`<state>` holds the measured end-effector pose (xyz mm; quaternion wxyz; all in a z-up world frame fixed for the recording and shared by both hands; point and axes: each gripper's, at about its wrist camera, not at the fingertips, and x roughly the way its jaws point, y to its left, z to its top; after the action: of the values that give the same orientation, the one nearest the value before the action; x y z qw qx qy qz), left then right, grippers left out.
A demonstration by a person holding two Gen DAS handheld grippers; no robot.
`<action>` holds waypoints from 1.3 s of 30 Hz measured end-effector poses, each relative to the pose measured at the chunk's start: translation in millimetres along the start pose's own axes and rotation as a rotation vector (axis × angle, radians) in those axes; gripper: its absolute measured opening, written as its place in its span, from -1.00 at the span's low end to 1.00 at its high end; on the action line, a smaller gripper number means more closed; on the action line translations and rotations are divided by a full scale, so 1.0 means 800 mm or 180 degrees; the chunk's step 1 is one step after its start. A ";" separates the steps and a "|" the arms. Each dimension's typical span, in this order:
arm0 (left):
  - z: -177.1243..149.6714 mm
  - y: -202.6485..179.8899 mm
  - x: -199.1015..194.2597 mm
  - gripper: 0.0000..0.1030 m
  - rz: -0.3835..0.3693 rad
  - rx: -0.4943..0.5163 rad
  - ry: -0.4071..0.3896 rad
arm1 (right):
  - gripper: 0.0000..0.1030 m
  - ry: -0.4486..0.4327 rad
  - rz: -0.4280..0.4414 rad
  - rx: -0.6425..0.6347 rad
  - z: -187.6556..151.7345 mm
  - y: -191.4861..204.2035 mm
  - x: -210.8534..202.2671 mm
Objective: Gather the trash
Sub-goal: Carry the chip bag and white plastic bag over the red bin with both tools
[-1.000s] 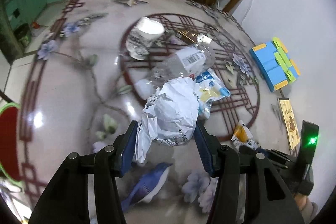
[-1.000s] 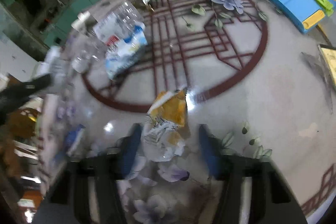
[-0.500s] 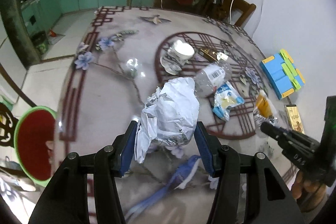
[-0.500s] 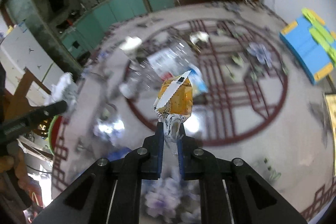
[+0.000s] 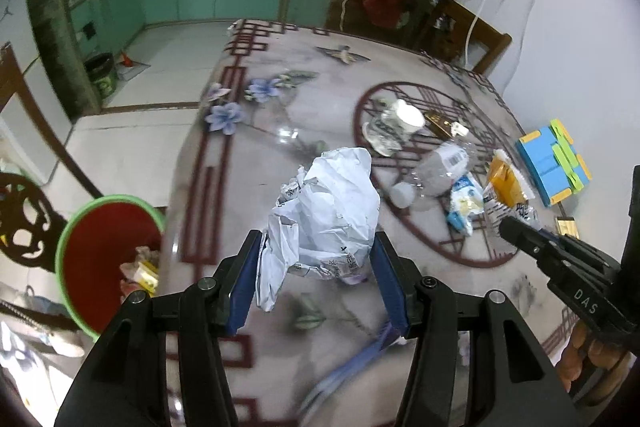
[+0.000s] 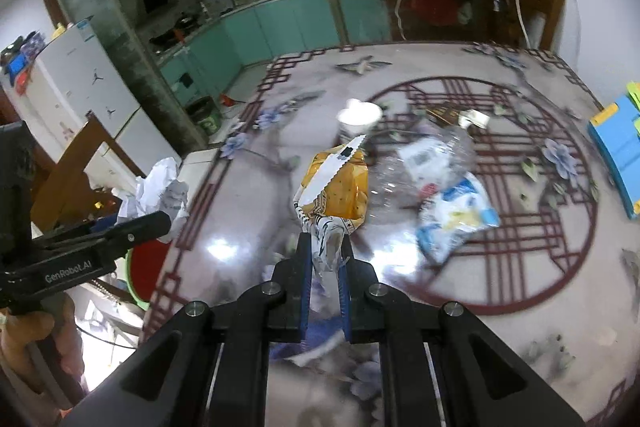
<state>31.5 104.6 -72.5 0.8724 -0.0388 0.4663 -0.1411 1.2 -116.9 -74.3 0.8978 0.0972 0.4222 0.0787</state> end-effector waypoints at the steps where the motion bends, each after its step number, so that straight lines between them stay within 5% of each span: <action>1: 0.000 0.006 -0.002 0.03 0.0012 -0.0012 -0.0003 | -0.82 -0.0031 0.0002 -0.0037 0.001 0.009 0.000; 24: 0.002 0.130 -0.015 0.04 0.0008 -0.0196 0.0004 | -0.82 -0.0066 0.0032 -0.0128 0.011 0.126 0.035; 39: -0.005 0.228 -0.022 0.04 0.0217 -0.0546 -0.0009 | -0.82 -0.0029 0.0244 -0.0494 0.028 0.231 0.074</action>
<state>57.4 284.1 -96.6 0.8709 -0.0978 0.4765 -0.0708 44.9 73.0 -59.9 0.9009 0.0437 0.4067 0.1451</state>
